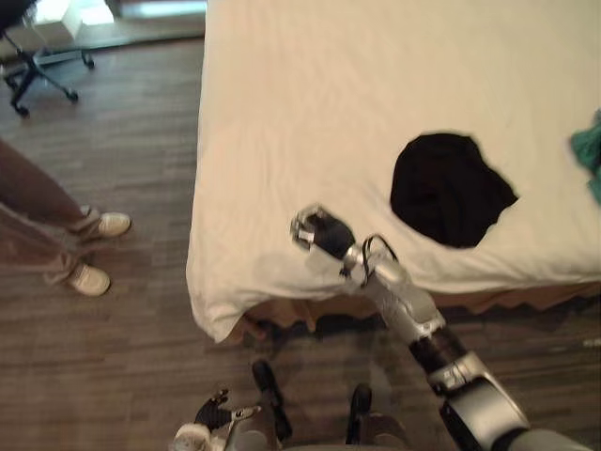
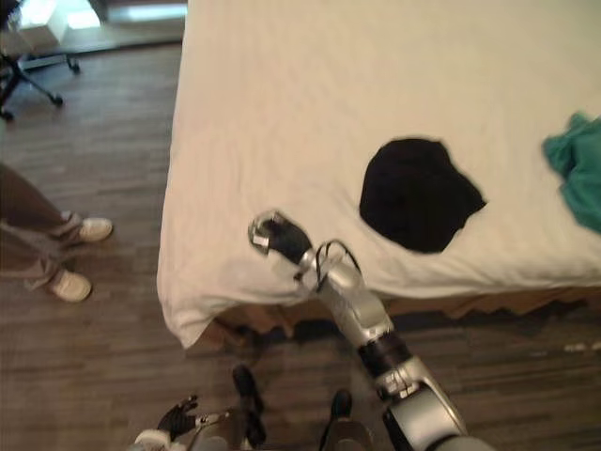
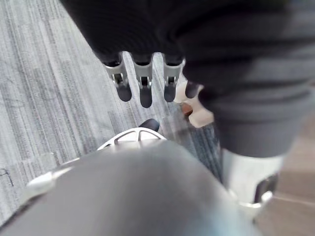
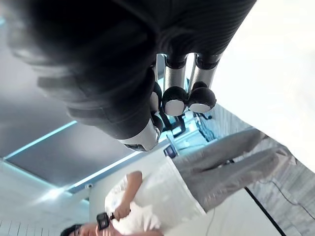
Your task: Tidy the bed and pick cloth on bed and put in laundry
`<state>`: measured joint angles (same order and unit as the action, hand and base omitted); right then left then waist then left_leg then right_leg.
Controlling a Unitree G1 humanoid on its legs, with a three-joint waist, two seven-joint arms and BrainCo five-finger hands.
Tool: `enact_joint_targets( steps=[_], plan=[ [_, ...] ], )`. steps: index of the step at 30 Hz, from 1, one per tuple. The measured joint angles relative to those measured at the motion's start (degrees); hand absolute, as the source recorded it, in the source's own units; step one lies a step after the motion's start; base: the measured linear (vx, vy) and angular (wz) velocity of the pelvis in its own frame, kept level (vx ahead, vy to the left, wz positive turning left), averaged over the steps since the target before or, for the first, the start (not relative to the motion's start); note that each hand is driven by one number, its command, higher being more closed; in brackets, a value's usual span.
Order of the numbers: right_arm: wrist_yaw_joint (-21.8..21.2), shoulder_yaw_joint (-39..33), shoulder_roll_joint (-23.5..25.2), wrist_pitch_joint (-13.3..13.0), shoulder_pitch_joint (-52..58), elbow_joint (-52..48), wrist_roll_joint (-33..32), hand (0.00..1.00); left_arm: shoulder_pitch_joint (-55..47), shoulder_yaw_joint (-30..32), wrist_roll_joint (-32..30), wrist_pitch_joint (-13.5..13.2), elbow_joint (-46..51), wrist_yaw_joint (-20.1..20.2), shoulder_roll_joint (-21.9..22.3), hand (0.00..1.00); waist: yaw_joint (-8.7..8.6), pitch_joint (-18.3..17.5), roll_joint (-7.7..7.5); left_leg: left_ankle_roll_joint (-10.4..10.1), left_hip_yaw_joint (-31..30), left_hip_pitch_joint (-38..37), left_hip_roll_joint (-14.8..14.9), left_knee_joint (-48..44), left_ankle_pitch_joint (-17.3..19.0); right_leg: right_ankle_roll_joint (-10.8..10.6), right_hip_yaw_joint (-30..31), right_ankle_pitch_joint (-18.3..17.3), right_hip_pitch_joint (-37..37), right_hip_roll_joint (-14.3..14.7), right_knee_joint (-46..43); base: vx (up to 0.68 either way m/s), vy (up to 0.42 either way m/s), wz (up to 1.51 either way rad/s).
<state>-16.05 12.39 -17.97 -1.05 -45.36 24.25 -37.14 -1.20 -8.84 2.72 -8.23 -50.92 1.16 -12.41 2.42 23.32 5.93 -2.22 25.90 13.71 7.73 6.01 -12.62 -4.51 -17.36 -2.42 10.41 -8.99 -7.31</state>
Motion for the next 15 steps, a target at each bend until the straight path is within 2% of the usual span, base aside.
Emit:
enact_joint_targets(
  steps=[5,7,9,11,13,15],
  plan=[
    [3.63,-4.45,-6.12,-3.09,-3.07,9.97,-4.34,1.00,1.54,-1.83,2.76,-1.00,2.06,-1.02,-0.04,0.00,0.65,2.05,4.26,-0.28,-1.55,3.32,-1.52,0.01,0.26,-0.93,-0.34,-0.22,4.19,-1.98,-1.72,-0.03,0.065,0.11],
    [3.59,-6.37,-6.58,-5.13,-2.93,10.45,-6.55,1.00,2.03,-1.79,3.07,-1.72,2.09,-1.01,-0.14,0.00,0.56,2.24,4.67,-0.10,-1.46,3.61,-1.97,-0.01,0.13,-1.16,0.22,-0.29,4.69,-2.52,-2.50,0.05,0.043,-0.05],
    [3.66,-8.64,-6.65,-6.57,-0.99,10.51,-8.16,1.00,2.35,-1.65,3.14,-2.94,2.69,-1.02,-0.19,0.00,0.34,2.23,4.65,0.13,-1.46,3.10,-2.33,-0.02,-0.05,-1.42,0.76,-0.50,5.11,-3.07,-2.88,0.06,0.035,-0.08],
    [3.31,-13.18,-6.31,-8.76,3.68,9.19,-12.55,1.00,2.90,-1.07,4.03,-5.24,5.24,-0.89,-0.13,0.00,0.12,2.29,4.48,0.02,-1.01,2.27,-2.69,-0.02,0.09,-1.90,1.76,-1.54,5.45,-3.77,-4.70,0.08,0.008,-0.13],
    [3.03,-16.55,-3.74,-9.78,8.82,6.18,-15.89,1.00,2.93,0.71,4.19,-6.32,6.63,-0.91,-0.11,0.00,-0.47,2.46,3.49,-0.11,0.46,0.69,-2.61,-0.03,0.51,-1.81,2.85,-2.43,5.27,-3.91,-5.78,0.07,-0.023,-0.29],
    [2.58,-20.01,1.86,-11.31,18.21,3.24,-17.76,1.00,2.72,2.74,4.36,-6.52,6.99,-0.95,0.07,0.00,-2.08,2.21,1.10,-0.59,2.44,-2.54,-2.23,-0.02,1.57,-1.64,4.18,-3.71,3.47,-3.82,-6.99,0.09,-0.059,-0.40]
  ],
)
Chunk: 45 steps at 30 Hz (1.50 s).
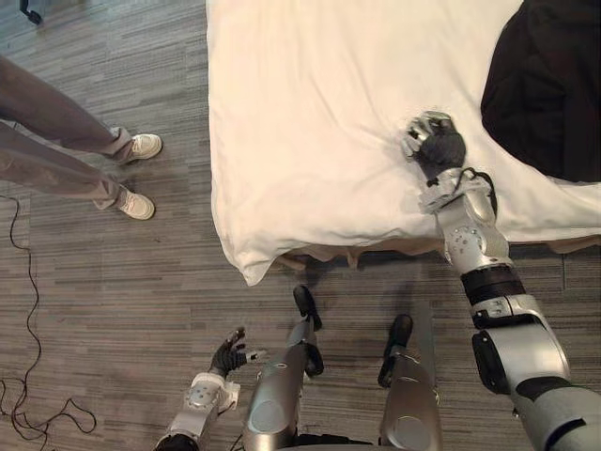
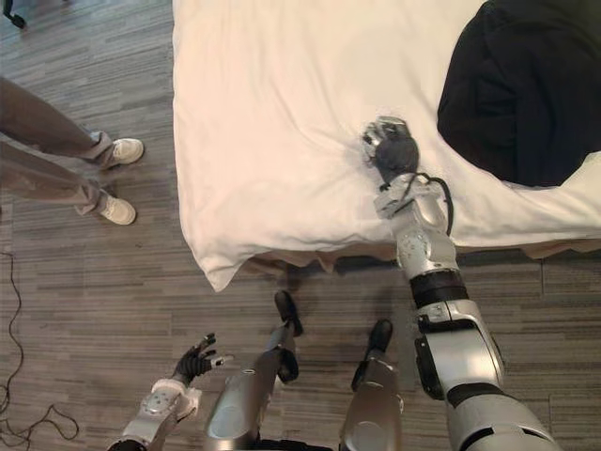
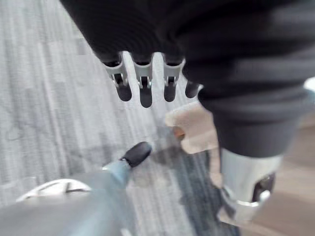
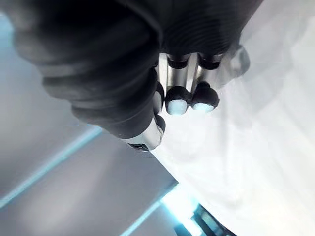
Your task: Tidy the bed and pick cloth on bed and put in laundry
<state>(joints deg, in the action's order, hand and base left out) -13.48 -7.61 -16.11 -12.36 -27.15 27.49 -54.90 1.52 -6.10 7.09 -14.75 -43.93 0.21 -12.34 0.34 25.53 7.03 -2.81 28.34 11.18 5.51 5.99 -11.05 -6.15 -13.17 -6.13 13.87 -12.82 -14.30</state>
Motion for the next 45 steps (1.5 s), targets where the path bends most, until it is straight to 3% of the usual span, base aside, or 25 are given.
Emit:
enact_joint_targets(
  steps=[1,2,5,6,9,11,13,16,19,21,26,28,29,30,31,32,33,34,35,36,37,38,40,43,45],
  plan=[
    [-0.16,-0.64,1.57,-0.50,2.86,-0.54,-0.13,1.00,-0.09,0.46,0.02,0.04,-0.04,-0.02,0.11,0.00,-0.50,-0.20,-0.86,-0.15,0.78,-0.78,0.15,0.01,0.32,0.05,0.29,-0.35,-0.27,0.06,-0.22,0.13,-0.091,-0.50],
    [-0.03,-2.89,4.84,-1.15,10.44,0.25,-0.14,1.00,-0.14,0.87,0.12,0.13,-0.05,-0.08,0.49,0.00,-1.20,-1.20,-2.96,-0.62,2.38,-2.20,0.63,0.01,1.01,0.08,1.16,-1.10,-1.00,0.41,-0.37,0.11,-0.080,-0.48],
    [1.51,-8.38,7.85,-1.11,21.58,6.30,-0.33,1.00,0.18,2.59,0.00,0.13,-0.24,-0.16,3.09,0.00,-2.14,-2.65,-4.79,-0.98,3.49,-2.57,1.33,0.01,1.30,0.29,1.72,-1.15,-1.19,1.25,0.44,0.12,-0.072,-0.27],
    [2.43,-11.53,9.30,-1.10,27.06,9.36,-1.42,0.00,0.12,3.26,-0.26,0.18,-1.13,-0.25,4.54,0.00,-2.91,-2.90,-5.31,-1.28,4.45,-3.50,1.82,0.00,1.52,0.53,2.31,-0.61,-1.99,1.88,1.08,0.18,-0.078,-0.46],
    [3.31,-18.42,12.14,-1.00,38.13,15.71,-3.86,0.00,-1.07,7.45,-0.51,0.37,-5.81,-1.42,6.75,0.00,-4.00,-5.28,-6.83,-2.86,9.32,-9.15,3.44,0.03,2.68,0.74,5.18,-0.35,-6.08,3.83,3.36,0.15,-0.076,-0.65],
    [4.18,-22.23,12.90,-0.62,42.50,17.75,-3.80,0.00,-2.41,9.87,-1.01,0.12,-8.56,-2.64,7.57,0.00,-4.37,-10.36,-6.90,-3.50,11.44,-10.80,4.62,0.06,3.12,0.99,6.20,-0.19,-7.37,5.06,5.10,0.13,-0.084,-0.53],
    [5.25,-24.60,13.17,-0.47,43.31,19.04,-3.39,0.00,-3.22,11.91,-1.00,0.10,-10.06,-2.96,8.37,0.00,-4.47,-12.82,-6.88,-4.40,12.21,-12.83,5.46,0.06,3.70,1.19,7.00,-0.08,-9.20,6.02,6.26,0.08,-0.062,-0.36],
    [4.92,-25.49,13.66,0.66,42.35,19.02,0.76,0.00,-6.10,14.96,-0.98,0.13,-11.74,-3.67,10.25,0.00,-3.50,-17.53,-7.53,-5.92,7.56,-16.18,6.19,-0.05,4.87,2.26,11.81,0.94,-10.93,8.14,8.83,0.05,-0.055,-0.61],
    [2.26,-24.68,13.57,2.89,38.59,19.04,3.37,0.00,-8.50,15.10,-0.88,0.13,-12.35,-4.68,11.71,0.00,-2.42,-19.72,-7.75,-8.28,1.06,-17.58,8.14,-3.81,9.70,2.24,16.61,2.23,-11.78,9.93,9.80,0.10,-0.059,-0.83],
    [0.80,-23.06,13.76,4.02,36.95,18.95,4.57,0.00,-8.02,14.34,-0.89,0.30,-12.95,-4.99,11.85,0.00,-1.71,-20.03,-7.62,-9.18,1.43,-18.26,8.51,-5.64,12.21,1.92,18.57,2.89,-11.64,10.31,9.82,-0.02,0.035,-0.70],
    [-3.16,-10.29,18.27,3.18,37.23,13.11,5.33,0.00,-4.55,10.32,-3.77,1.87,-14.12,-4.95,10.19,0.00,-1.23,-19.87,-11.71,-9.19,6.76,-16.36,7.67,-11.64,16.62,-0.70,24.99,5.44,-7.36,9.08,11.56,-0.10,0.066,-0.70],
    [-4.72,-6.30,19.17,2.27,38.24,9.23,5.45,0.00,-3.70,10.31,-4.95,2.81,-13.83,-5.64,10.18,0.00,-1.26,-19.41,-13.08,-8.04,11.24,-15.17,8.33,-14.59,18.03,0.65,21.89,4.73,-5.76,7.45,14.85,-0.11,0.085,-1.21],
    [-5.32,-5.00,19.09,1.56,38.12,8.05,5.52,0.00,-3.65,10.28,-5.70,3.85,-14.00,-6.10,10.15,0.00,-1.36,-19.04,-11.96,-7.41,15.17,-15.21,10.13,-15.02,17.97,3.52,16.00,2.70,-5.45,7.02,15.77,0.00,0.076,-1.45],
    [-5.22,-4.47,18.95,1.30,36.80,8.28,6.25,0.00,-3.98,10.25,-6.23,4.45,-13.92,-6.81,9.71,0.00,-1.55,-19.18,-11.58,-7.36,18.28,-15.35,12.45,-16.33,18.03,4.56,7.62,4.19,-2.41,7.39,10.04,0.05,0.056,-1.42],
    [-5.21,-4.15,18.92,1.26,37.10,8.40,6.96,0.00,-3.91,10.31,-6.47,4.52,-13.83,-7.16,9.22,0.00,-1.91,-19.21,-12.14,-7.01,18.43,-15.28,12.70,-17.54,18.22,7.04,4.39,8.12,-1.55,7.50,7.00,0.11,-0.022,-1.60],
    [-5.10,-2.45,18.40,0.89,36.76,9.21,7.71,0.00,-4.06,10.81,-6.79,4.74,-13.73,-7.70,7.89,0.00,-1.88,-19.17,-14.47,-4.81,17.01,-14.67,13.14,-22.02,19.40,9.37,0.31,14.87,-0.82,7.20,5.42,0.02,-0.048,-1.75],
    [-4.91,-0.53,17.06,0.01,35.75,10.49,7.71,0.00,-2.95,10.79,-6.86,5.13,-14.29,-7.57,7.42,0.00,-1.77,-19.43,-15.69,-2.51,10.73,-12.76,8.64,-20.44,22.37,10.94,1.29,20.13,-1.29,7.37,11.45,-0.02,-0.030,-1.89],
    [-4.67,-0.61,15.99,-0.27,34.43,11.64,7.67,0.00,-2.37,10.78,-6.82,5.11,-14.73,-7.51,7.86,0.00,-1.65,-18.95,-13.89,0.03,8.25,-12.39,6.38,-15.00,20.80,10.42,2.34,22.67,-1.93,8.25,15.37,-0.07,0.095,-1.96],
    [-3.95,-1.51,14.20,-0.12,32.07,14.77,7.84,0.00,-1.91,11.39,-6.41,5.06,-14.35,-7.10,8.57,0.00,-2.82,-18.68,-11.95,-3.70,12.87,-15.46,6.35,-9.82,18.42,10.45,-5.23,12.91,-1.72,7.49,7.02,0.04,0.137,-1.49],
    [-3.90,-1.52,14.22,0.10,31.89,16.83,8.27,0.00,-2.01,11.81,-5.60,5.70,-14.20,-7.00,8.21,0.00,-3.12,-18.30,-10.68,-3.82,14.82,-16.32,6.77,-10.33,18.25,9.52,-10.24,6.37,-2.01,5.98,-0.90,0.10,0.093,-1.70],
    [-4.10,-1.44,14.29,0.22,32.07,19.41,10.18,0.00,-3.11,11.98,-5.08,5.52,-13.94,-6.67,7.62,0.00,-2.59,-18.15,-10.28,-3.78,18.52,-18.12,7.99,-11.89,18.30,9.59,-14.77,3.59,-4.71,4.96,-5.47,0.11,0.001,-1.25],
    [-4.34,-1.08,14.32,0.25,32.07,20.25,10.69,0.00,-3.62,12.46,-4.77,5.56,-14.04,-6.46,7.33,0.00,-2.33,-18.20,-10.37,-3.78,20.17,-18.71,8.33,-13.18,18.34,9.51,-15.81,3.76,-5.94,4.82,-5.06,0.05,-0.098,-1.75],
    [-6.25,-0.39,13.26,-0.19,31.95,21.18,13.26,0.00,-5.45,13.51,-4.86,6.01,-15.52,-5.60,7.16,0.00,-2.02,-18.53,-9.90,-1.75,22.90,-19.11,8.75,-17.71,19.57,11.75,-14.62,7.79,-9.38,8.41,5.27,-0.04,-0.147,-1.72],
    [-7.90,-0.16,10.95,-1.03,29.68,24.99,16.92,0.00,-5.20,12.88,-6.47,6.00,-16.38,-4.91,8.21,0.00,-2.04,-18.91,-8.48,-2.01,22.87,-20.30,4.21,-9.99,18.15,10.06,-8.21,12.68,-12.53,11.91,18.33,-0.08,-0.054,-1.29],
    [-8.08,0.08,11.33,-1.03,29.28,25.11,19.02,0.00,-4.26,12.91,-7.08,5.90,-16.36,-4.79,7.75,0.00,-1.78,-18.34,-9.36,-3.98,21.85,-20.79,4.44,-13.02,19.28,9.14,-6.51,9.71,-13.51,11.93,20.00,-0.06,-0.098,-0.69]
  ],
)
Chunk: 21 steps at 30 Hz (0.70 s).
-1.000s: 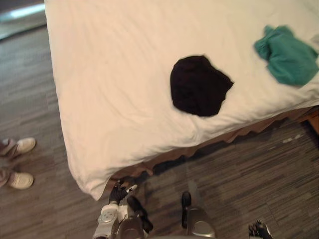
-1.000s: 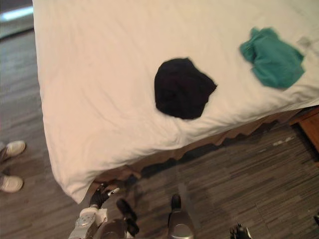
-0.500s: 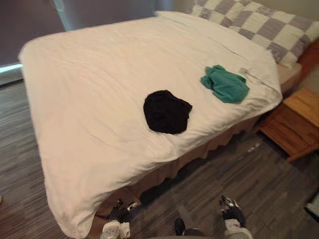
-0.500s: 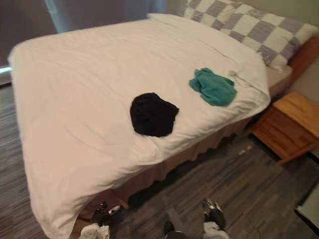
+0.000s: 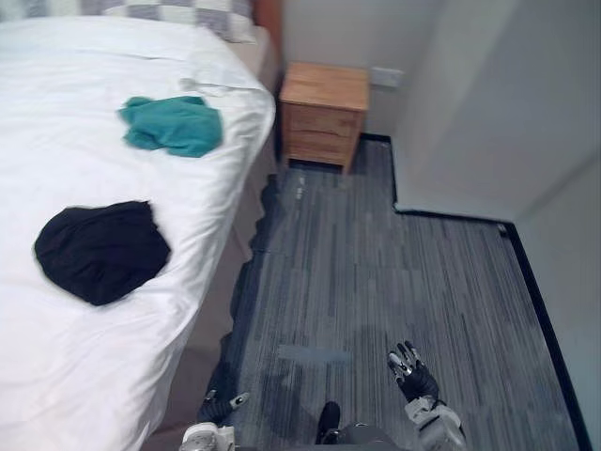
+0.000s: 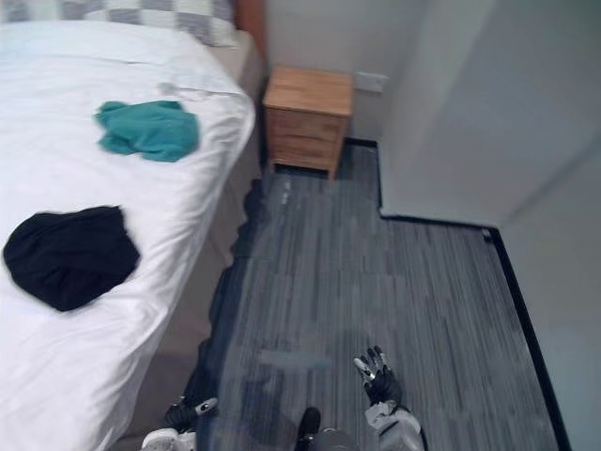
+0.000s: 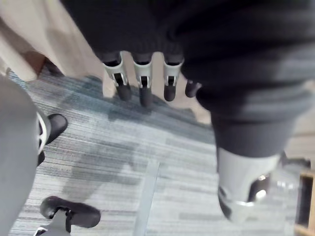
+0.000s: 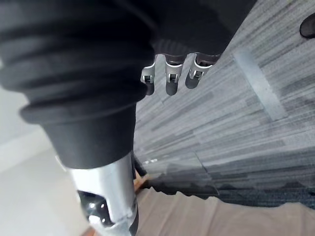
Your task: Tidy the bed and pick cloth on bed and put in laundry
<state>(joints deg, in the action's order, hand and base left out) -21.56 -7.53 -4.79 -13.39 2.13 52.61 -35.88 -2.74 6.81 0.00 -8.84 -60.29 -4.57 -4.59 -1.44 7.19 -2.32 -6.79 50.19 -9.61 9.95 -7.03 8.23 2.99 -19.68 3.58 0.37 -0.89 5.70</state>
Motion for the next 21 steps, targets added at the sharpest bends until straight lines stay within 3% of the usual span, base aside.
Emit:
enact_joint_targets(
  steps=[1,2,3,5,7,10,12,15,17,18,19,20,21],
  plan=[
    [-0.20,0.69,0.33,0.04,0.48,0.06,0.18,0.00,0.11,-0.02,0.06,-0.16,0.06,0.31,-0.30,0.00,0.03,0.13,-0.50,0.94,-4.41,1.08,0.93,-4.56,0.90,-0.38,1.40,-0.44,-0.38,-0.24,0.03,-0.12,-0.082,-0.65],
    [-0.59,2.27,-0.28,0.12,1.01,0.53,2.05,0.00,-0.64,-0.07,0.24,-0.95,0.20,0.56,-0.02,0.00,1.06,0.03,-0.77,2.50,-18.64,3.86,-0.61,-8.14,3.27,-1.26,4.40,0.17,-0.54,-0.56,-0.27,-0.13,-0.048,-0.82],
    [-0.70,2.78,-0.71,0.16,0.71,0.99,2.31,0.00,-1.07,-0.06,0.39,-1.30,0.26,0.84,0.35,0.00,1.67,-0.04,-0.40,2.29,-24.62,4.21,-2.02,-7.64,3.87,-1.21,6.03,0.07,-0.09,-0.26,0.08,-0.12,0.038,-1.27],
    [-0.97,3.95,-1.94,0.38,-1.24,2.51,2.26,0.00,-2.02,-0.15,1.57,-2.12,0.28,1.42,0.73,0.00,2.53,-0.65,3.61,3.58,-36.18,4.40,-3.52,-3.89,6.55,-2.06,8.88,0.72,1.97,2.08,0.05,-0.09,0.096,-1.22],
    [-0.99,4.12,-1.76,0.43,-1.18,3.71,2.26,0.00,-1.62,-1.44,1.54,-2.88,0.05,1.57,0.43,0.00,2.21,-0.70,4.39,2.79,-37.22,3.85,-4.18,-1.61,7.55,-2.68,9.38,1.63,2.75,2.28,0.07,-0.05,0.078,-0.44],
    [-1.27,6.34,-1.67,0.38,0.42,5.14,4.64,0.00,-1.42,-3.18,2.22,-3.34,-0.24,2.14,0.22,0.00,1.96,-0.43,3.52,3.03,-35.54,3.69,-4.67,-1.03,7.32,-2.68,9.40,2.63,3.43,1.61,0.08,-0.04,0.070,-0.23],
    [-1.20,7.23,-1.70,0.25,0.62,5.17,5.14,0.00,-1.28,-4.06,2.64,-3.33,-0.89,2.13,0.24,0.00,1.88,-0.26,3.71,2.85,-34.65,4.01,-4.53,-0.99,6.73,-2.65,8.36,2.63,3.99,1.38,0.07,0.02,0.063,-0.17],
    [-0.69,8.42,-1.65,-0.11,1.09,5.19,7.13,0.00,-1.06,-4.49,4.64,-3.55,-1.29,2.06,0.24,0.00,1.30,-0.50,3.97,2.44,-33.99,5.90,-3.81,-2.00,6.01,-1.92,1.67,3.13,5.10,-0.12,-0.39,0.10,0.070,0.12],
    [0.82,8.42,-1.98,-0.38,1.01,5.24,8.55,0.00,0.07,-4.49,6.05,-4.86,-1.24,2.08,0.11,0.00,1.33,-0.23,3.35,1.84,-33.26,10.10,-3.77,-9.15,5.54,-0.23,1.14,4.29,5.53,-1.08,-0.40,0.11,0.062,0.28],
    [1.74,8.45,-2.04,-0.38,0.45,5.40,8.60,0.00,0.55,-4.52,6.62,-5.46,-1.16,2.11,-0.13,0.00,1.42,0.10,2.30,3.30,-32.87,12.78,-3.93,-12.43,6.11,-0.30,1.10,4.18,5.32,-2.27,-0.41,0.02,0.027,0.13],
    [3.02,8.66,-2.29,-0.31,0.04,5.50,8.84,0.00,0.96,-4.53,7.08,-6.28,-1.01,2.14,-0.34,0.00,1.71,0.61,1.16,4.56,-32.49,13.33,-5.64,-10.02,6.46,-0.95,0.95,4.03,5.08,-3.00,-0.43,0.03,0.037,0.15],
    [5.35,8.58,-2.72,-0.22,-0.13,5.30,8.86,0.00,1.81,-5.28,7.52,-6.78,-0.95,2.14,-0.73,0.00,1.64,0.54,1.51,7.95,-31.95,14.42,-7.64,-5.79,2.44,-3.57,-0.43,2.31,4.42,-3.58,-0.43,0.01,0.031,0.14],
    [6.28,8.24,-3.10,-0.13,-0.13,5.25,8.86,0.00,2.14,-5.77,7.51,-6.89,-0.85,2.14,-0.94,0.00,1.65,0.42,1.84,9.01,-31.78,15.25,-8.15,-4.97,1.02,-4.21,-1.05,1.58,4.08,-3.51,-0.46,0.00,0.076,0.34]
  ],
)
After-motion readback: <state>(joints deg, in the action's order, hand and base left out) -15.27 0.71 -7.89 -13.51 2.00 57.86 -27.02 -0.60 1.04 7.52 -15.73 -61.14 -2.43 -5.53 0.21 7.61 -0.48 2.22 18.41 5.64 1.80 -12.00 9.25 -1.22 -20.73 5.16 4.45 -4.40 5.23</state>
